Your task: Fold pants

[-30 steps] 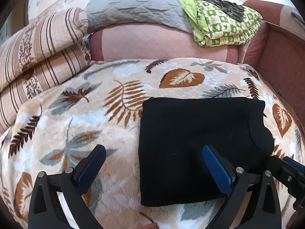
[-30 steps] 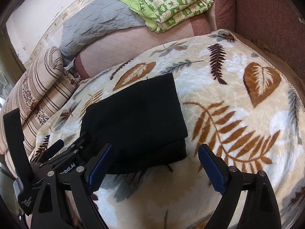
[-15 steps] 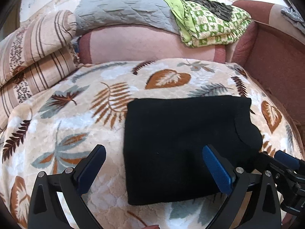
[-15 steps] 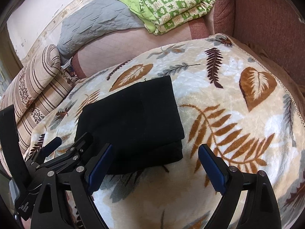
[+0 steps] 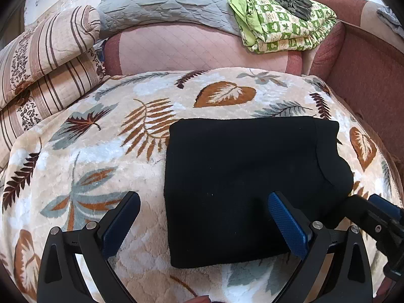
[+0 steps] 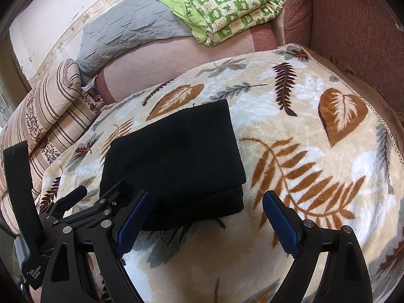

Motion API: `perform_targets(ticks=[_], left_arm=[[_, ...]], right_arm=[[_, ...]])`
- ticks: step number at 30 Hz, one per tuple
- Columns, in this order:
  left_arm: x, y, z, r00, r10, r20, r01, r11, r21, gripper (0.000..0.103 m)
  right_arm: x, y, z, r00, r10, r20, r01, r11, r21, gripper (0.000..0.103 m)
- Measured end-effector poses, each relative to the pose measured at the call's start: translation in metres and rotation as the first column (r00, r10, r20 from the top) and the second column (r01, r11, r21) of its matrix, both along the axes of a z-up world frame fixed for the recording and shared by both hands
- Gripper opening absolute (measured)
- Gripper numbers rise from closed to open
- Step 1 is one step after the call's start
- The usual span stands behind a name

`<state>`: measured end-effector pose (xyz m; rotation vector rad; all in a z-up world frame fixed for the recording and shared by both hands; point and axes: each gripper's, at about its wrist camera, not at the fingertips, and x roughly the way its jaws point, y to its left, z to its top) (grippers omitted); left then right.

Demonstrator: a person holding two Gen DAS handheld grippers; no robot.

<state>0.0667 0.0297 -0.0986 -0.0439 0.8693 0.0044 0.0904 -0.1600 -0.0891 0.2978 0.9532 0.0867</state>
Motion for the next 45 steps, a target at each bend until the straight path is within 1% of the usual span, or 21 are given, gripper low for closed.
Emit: perform_targets(ticks=[9, 15, 32, 45], left_arm=[[-0.002, 0.001, 0.003, 1.0, 0.011, 0.004, -0.011, 1.0, -0.006, 0.102], [-0.003, 0.003, 0.005, 1.0, 0.022, 0.008, -0.022, 1.0, -0.015, 0.102], [-0.001, -0.002, 0.001, 1.0, 0.019, -0.007, -0.019, 1.0, -0.002, 0.102], [-0.002, -0.002, 0.0, 1.0, 0.021, -0.007, -0.021, 1.0, -0.002, 0.102]], right_arm=[[0.0, -0.006, 0.002, 1.0, -0.011, 0.009, 0.01, 1.0, 0.029, 0.091], [0.0, -0.005, 0.004, 1.0, -0.004, 0.018, 0.003, 1.0, 0.024, 0.091], [0.0, -0.011, 0.0, 1.0, -0.01, 0.008, 0.009, 0.999, 0.048, 0.091], [0.0, -0.011, 0.0, 1.0, -0.008, 0.009, 0.008, 0.999, 0.048, 0.091]])
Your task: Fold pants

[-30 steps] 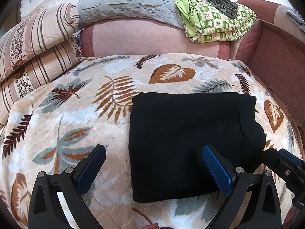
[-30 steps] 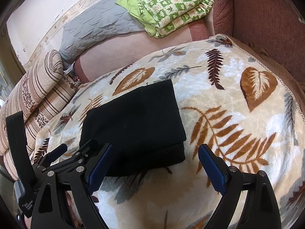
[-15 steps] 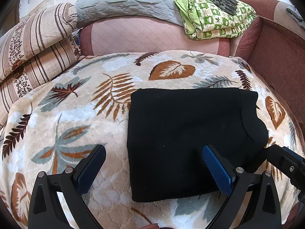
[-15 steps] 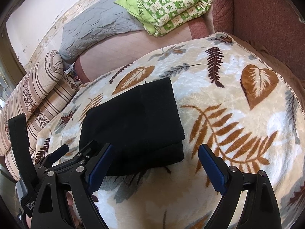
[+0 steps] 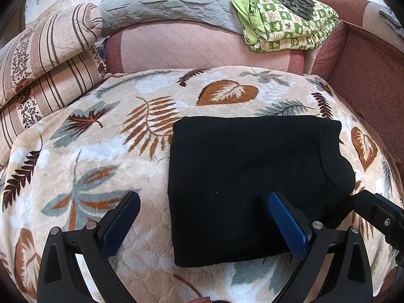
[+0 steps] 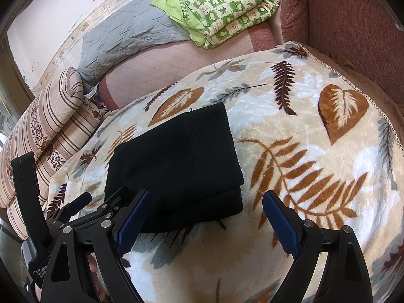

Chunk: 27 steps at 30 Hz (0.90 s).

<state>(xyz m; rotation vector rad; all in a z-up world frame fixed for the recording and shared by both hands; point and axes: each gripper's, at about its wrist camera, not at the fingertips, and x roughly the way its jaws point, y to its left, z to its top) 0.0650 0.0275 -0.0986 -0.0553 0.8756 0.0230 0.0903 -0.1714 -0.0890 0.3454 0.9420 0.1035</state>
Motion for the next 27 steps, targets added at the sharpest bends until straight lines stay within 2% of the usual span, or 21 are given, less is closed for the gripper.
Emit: perform_targets(ticks=[27], left_arm=[[0.0002, -0.0012, -0.0005, 1.0, 0.009, -0.004, -0.009, 1.0, -0.001, 0.102]], right_arm=[[-0.0005, -0.0006, 0.0035, 1.0, 0.0, 0.011, 0.0, 1.0, 0.007, 0.091]])
